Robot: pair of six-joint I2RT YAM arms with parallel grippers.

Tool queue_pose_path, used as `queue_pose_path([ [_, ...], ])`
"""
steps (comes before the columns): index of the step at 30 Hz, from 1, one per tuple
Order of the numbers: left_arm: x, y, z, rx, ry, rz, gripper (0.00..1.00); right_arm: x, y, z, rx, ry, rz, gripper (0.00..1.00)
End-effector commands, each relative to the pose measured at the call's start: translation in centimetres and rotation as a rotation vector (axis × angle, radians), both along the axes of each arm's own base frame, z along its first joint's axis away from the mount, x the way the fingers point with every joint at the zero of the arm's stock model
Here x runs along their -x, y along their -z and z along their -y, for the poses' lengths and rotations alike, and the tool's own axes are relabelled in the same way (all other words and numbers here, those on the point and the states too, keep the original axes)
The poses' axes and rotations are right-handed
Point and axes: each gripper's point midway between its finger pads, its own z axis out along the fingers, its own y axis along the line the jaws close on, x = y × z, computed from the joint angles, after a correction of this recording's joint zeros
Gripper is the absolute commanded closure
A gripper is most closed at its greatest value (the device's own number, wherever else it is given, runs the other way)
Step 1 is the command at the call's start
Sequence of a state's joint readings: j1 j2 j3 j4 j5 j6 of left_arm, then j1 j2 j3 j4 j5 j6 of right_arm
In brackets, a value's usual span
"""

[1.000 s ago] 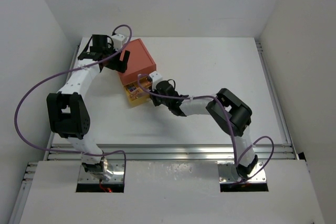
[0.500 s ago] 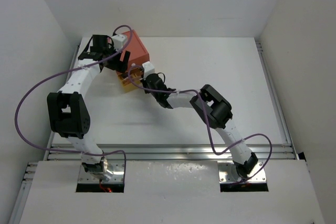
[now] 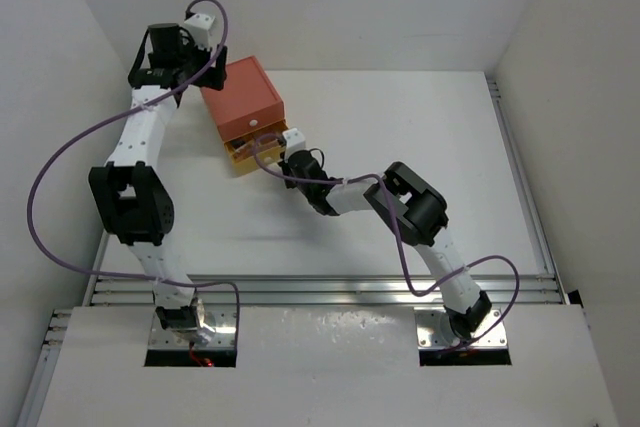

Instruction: Organize the makeup

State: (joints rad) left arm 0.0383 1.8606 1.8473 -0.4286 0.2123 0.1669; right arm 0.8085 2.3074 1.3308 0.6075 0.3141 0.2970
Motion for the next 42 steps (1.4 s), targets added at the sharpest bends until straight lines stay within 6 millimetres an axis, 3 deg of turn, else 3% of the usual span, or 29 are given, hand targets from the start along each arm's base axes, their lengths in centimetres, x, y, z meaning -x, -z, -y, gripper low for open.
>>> queue_pose_path([
  [1,-1.7,7.3,-1.1,0.049,-0.068,-0.145,0.17,-1.1,-4.7,-1.7,-0.137,0.02,0.082,1.0],
  [6,-1.3,13.4,-1.9,0.008,-0.123,-0.265,0.18,-2.0,-3.8,-2.3,-0.16,0.048,0.071,1.0],
  [9,-0.4,15.9,-2.4,-0.025,-0.13,-0.319,0.19,-3.2,-4.6,-4.0,-0.205,0.051,0.073,1.0],
  [10,-0.1,16.4,-2.3,-0.026,-0.129,-0.332,0.19,-3.8,-3.2,-4.4,-0.193,0.062,0.062,1.0],
  [11,0.1,16.8,-2.4,-0.036,-0.122,-0.342,0.19,-4.7,-4.3,-5.0,-0.216,0.068,0.083,1.0],
  [12,0.4,17.3,-2.4,-0.044,-0.117,-0.354,0.19,-4.9,-3.1,-5.2,-0.205,0.078,0.077,1.0],
  [13,0.9,18.2,-2.2,-0.039,-0.109,-0.375,0.19,-5.9,-4.1,-5.7,-0.225,0.092,0.095,1.0],
  [15,1.3,18.8,-2.0,-0.038,-0.09,-0.389,0.19,-7.1,-2.8,-6.4,-0.218,0.117,0.1,1.0],
  [16,1.6,19.6,-2.0,-0.038,-0.089,-0.407,0.19,-8.7,-5.7,-7.1,-0.264,0.127,0.148,1.0],
  [17,1.6,19.6,-1.8,-0.032,-0.08,-0.407,0.21,-9.1,-3.4,-7.0,-0.243,0.148,0.134,1.0],
  [19,1.6,20.1,-1.6,-0.024,-0.07,-0.418,0.21,-10.7,-4.8,-7.1,-0.274,0.175,0.167,1.0],
  [21,2.0,20.6,-1.4,-0.018,-0.061,-0.436,0.21,-12.2,-3.6,-6.6,-0.276,0.211,0.178,1.0],
  [22,2.0,20.6,-1.2,-0.012,-0.054,-0.436,0.21,-12.8,-4.5,-7.0,-0.311,0.219,0.194,1.0],
  [26,2.3,20.9,-0.8,0.003,-0.036,-0.445,0.21,-13.7,-3.4,-5.3,-0.333,0.259,0.185,1.0],
  [28,2.3,20.9,-0.6,0.008,-0.028,-0.444,0.21,-13.5,-4.3,-5.4,-0.331,0.242,0.195,1.0],
  [29,2.3,20.9,-0.6,0.008,-0.028,-0.444,0.21,-12.7,-2.6,-5.1,-0.306,0.211,0.178,1.0],
  [30,2.3,20.4,-0.6,0.015,-0.034,-0.437,0.21,-12.4,-5.4,-5.2,-0.326,0.198,0.205,1.0],
  [31,2.3,20.4,-0.3,0.037,-0.035,-0.44,0.21,-12.1,-6.3,-5.1,-0.342,0.192,0.221,1.0],
  [32,1.9,19.8,-0.5,0.059,-0.039,-0.426,0.21,-9.9,-2.0,-3.8,-0.265,0.188,0.155,1.0],
  [33,1.9,19.1,-0.5,0.066,-0.045,-0.419,0.19,-9.4,-7.9,-3.9,-0.322,0.191,0.237,1.0],
  [34,1.6,18.6,-1.0,0.068,-0.053,-0.406,0.19,-7.6,-6.0,-3.2,-0.271,0.183,0.208,1.0],
  [35,1.2,17.1,-1.0,0.067,-0.053,-0.382,0.19,-6.0,-6.3,-1.8,-0.248,0.181,0.193,1.0],
  [36,1.1,16.7,-1.0,0.067,-0.053,-0.378,0.18,-5.3,-10.0,-1.5,-0.302,0.182,0.223,1.0],
  [37,0.7,15.1,-0.8,0.074,-0.04,-0.345,0.17,-3.5,-7.6,-0.1,-0.252,0.171,0.176,0.99],
  [38,0.1,13.0,-1.4,0.074,-0.049,-0.303,0.17,-2.8,-10.8,0.6,-0.283,0.159,0.203,0.99],
  [39,-0.2,11.0,-1.8,0.078,-0.049,-0.266,0.17,-0.4,-9.3,3.1,-0.237,0.147,0.162,0.94],
  [40,-0.7,8.4,-2.2,0.085,-0.046,-0.215,0.17,0.2,-12.3,4.1,-0.246,0.126,0.197,0.91],
  [41,-1.0,6.4,-2.6,0.087,-0.045,-0.173,0.17,2.3,-8.9,6.5,-0.166,0.128,0.125,0.87],
  [42,-0.7,3.9,-2.6,0.092,-0.049,-0.129,0.16,2.8,-12.6,7.9,-0.179,0.12,0.147,0.74],
])
